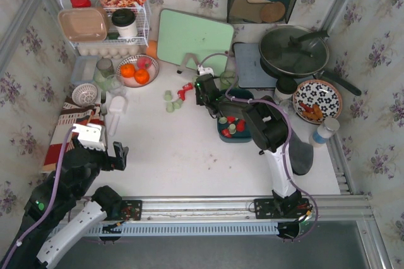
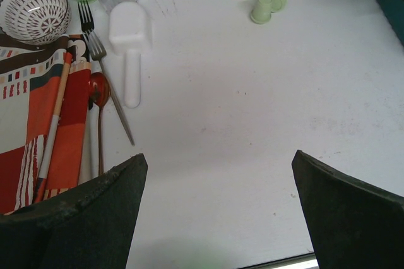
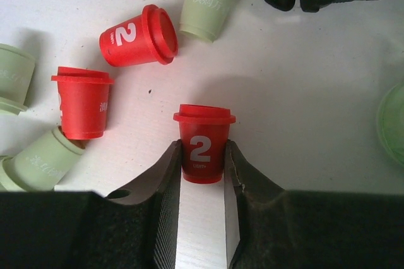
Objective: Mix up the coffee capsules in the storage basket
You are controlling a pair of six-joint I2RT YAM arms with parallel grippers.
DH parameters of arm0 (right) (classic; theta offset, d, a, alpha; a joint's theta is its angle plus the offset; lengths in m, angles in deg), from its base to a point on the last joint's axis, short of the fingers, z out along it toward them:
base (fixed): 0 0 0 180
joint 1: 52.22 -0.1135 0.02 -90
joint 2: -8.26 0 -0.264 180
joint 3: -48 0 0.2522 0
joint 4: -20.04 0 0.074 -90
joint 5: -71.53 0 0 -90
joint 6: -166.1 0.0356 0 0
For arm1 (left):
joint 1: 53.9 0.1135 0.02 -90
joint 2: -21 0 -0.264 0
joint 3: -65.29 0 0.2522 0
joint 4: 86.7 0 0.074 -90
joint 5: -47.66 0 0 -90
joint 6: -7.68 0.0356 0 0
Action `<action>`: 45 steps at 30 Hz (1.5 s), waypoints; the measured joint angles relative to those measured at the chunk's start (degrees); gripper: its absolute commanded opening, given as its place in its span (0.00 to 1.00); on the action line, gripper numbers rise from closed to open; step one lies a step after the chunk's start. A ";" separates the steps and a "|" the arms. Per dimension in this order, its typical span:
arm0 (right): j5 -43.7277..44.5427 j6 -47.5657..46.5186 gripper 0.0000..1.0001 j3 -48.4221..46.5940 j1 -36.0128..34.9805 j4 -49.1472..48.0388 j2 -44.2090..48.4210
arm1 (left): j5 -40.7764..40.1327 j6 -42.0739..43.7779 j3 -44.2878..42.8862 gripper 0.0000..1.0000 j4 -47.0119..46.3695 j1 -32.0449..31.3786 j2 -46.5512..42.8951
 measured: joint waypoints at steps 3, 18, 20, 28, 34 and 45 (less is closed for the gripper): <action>-0.94 0.26 0.22 0.76 0.00 0.22 0.85 | 0.00 0.00 0.00 0.99 0.00 0.02 0.00; 4.85 0.24 0.22 22.10 0.46 -4.02 29.29 | 0.15 0.00 0.02 0.99 -0.37 0.42 0.44; 7.39 0.15 0.22 26.25 1.16 -4.09 32.89 | 0.24 0.00 0.02 0.99 -0.42 0.48 0.70; 11.23 0.66 0.24 37.79 7.54 -3.91 38.51 | 0.68 -0.02 0.02 0.99 -0.76 1.31 3.17; 9.25 1.66 0.45 38.99 10.16 -4.72 35.69 | 0.68 -0.13 -0.20 0.99 -0.79 1.95 5.49; 3.74 3.65 0.63 40.17 11.52 -5.22 37.81 | 0.68 -1.46 -2.27 0.99 -0.81 2.89 9.16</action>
